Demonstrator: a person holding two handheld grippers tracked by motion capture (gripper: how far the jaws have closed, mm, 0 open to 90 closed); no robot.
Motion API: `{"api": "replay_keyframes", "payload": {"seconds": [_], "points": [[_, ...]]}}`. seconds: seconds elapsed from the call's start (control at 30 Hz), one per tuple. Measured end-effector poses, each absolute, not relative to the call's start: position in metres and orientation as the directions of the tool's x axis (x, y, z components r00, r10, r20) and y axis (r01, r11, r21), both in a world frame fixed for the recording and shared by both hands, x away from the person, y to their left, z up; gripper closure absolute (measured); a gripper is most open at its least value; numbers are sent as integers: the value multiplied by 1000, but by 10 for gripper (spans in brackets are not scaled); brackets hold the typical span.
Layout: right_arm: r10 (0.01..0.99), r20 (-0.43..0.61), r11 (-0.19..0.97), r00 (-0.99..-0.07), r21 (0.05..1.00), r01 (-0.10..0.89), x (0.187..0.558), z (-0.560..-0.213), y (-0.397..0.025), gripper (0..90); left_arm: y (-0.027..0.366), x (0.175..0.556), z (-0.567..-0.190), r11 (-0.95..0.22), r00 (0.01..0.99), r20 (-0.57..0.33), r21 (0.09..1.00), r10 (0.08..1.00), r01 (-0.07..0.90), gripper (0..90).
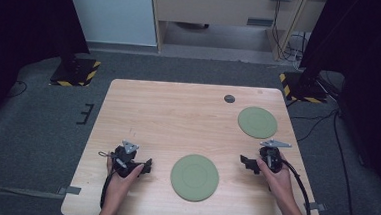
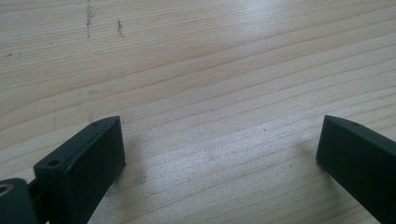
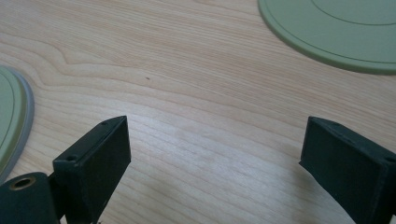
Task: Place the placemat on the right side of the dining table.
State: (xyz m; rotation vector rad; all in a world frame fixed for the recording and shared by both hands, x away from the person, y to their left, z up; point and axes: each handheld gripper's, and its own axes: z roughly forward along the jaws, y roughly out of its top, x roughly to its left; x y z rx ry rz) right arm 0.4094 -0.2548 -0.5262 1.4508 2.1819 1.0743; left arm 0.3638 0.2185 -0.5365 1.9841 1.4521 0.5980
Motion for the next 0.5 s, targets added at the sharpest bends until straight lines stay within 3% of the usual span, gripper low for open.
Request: {"api": "replay_keyframes", "payload": {"seconds": [0.27,0.5], "points": [[885,124,234,-448,714,660,412,-534,-240,89,219,364,-537,-220,300,7,697,954,683,6],[897,26,288,-441,722,629,411,-539,-227,55,219,364,-537,-222,302,7,696,953,683,5]]}}
